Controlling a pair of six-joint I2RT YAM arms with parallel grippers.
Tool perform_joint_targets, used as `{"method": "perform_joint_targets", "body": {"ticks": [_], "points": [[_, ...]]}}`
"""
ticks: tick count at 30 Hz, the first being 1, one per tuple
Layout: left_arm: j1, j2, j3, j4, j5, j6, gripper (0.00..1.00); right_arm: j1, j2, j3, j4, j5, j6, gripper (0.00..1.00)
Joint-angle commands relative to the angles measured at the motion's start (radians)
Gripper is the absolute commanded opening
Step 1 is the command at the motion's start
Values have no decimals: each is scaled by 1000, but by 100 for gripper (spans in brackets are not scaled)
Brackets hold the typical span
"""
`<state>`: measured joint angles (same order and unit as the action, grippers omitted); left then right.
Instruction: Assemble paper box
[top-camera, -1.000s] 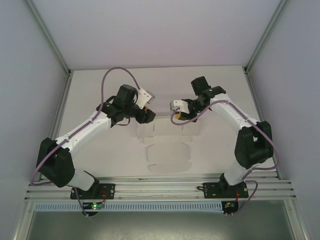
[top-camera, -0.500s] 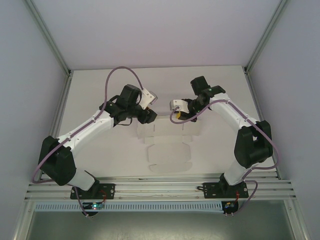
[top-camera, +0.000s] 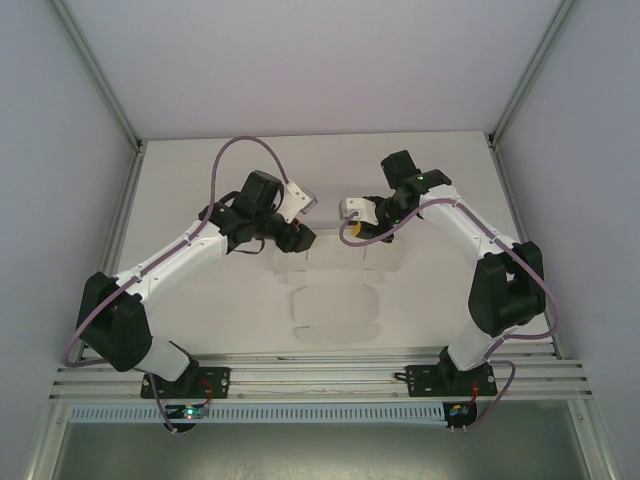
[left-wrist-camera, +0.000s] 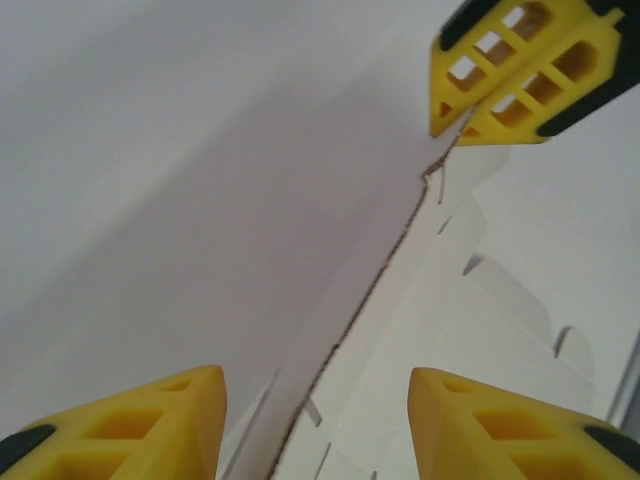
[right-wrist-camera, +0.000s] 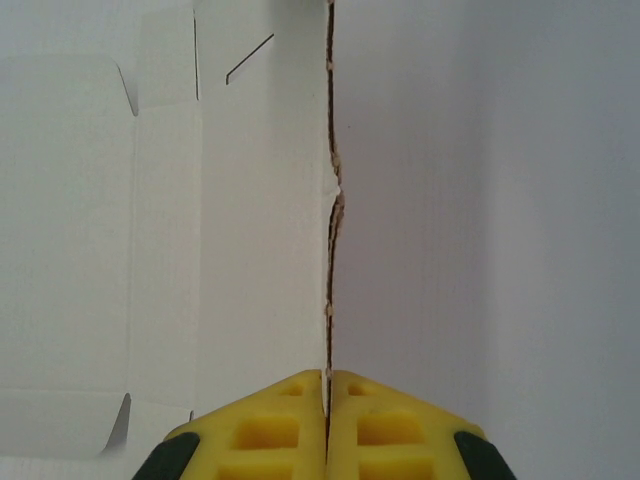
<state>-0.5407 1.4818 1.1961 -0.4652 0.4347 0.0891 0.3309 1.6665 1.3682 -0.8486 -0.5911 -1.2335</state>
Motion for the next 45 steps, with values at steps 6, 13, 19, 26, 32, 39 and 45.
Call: {"method": "perform_joint_targets", "body": {"ticks": [6, 13, 19, 26, 32, 39, 45], "points": [[-42, -4, 33, -56, -104, -52, 24, -5, 6, 31, -13, -26, 25, 0], [-147, 26, 77, -56, -496, -225, 12, 5, -15, 14, 107, -16, 229, 0], [-292, 144, 135, 13, -1004, -479, 5, 48, -49, 31, 215, -59, 467, 0], [-370, 245, 182, 149, -1218, -653, 0, 61, -36, 98, 182, -143, 654, 0], [-371, 222, 77, 342, -1138, -835, 0, 78, -74, 43, 198, -138, 623, 0], [-373, 230, 3, 500, -1112, -952, 0, 76, -94, 17, 269, -149, 684, 0], [-377, 205, -40, 530, -1079, -923, 16, 69, -107, 3, 275, -133, 679, 0]]}}
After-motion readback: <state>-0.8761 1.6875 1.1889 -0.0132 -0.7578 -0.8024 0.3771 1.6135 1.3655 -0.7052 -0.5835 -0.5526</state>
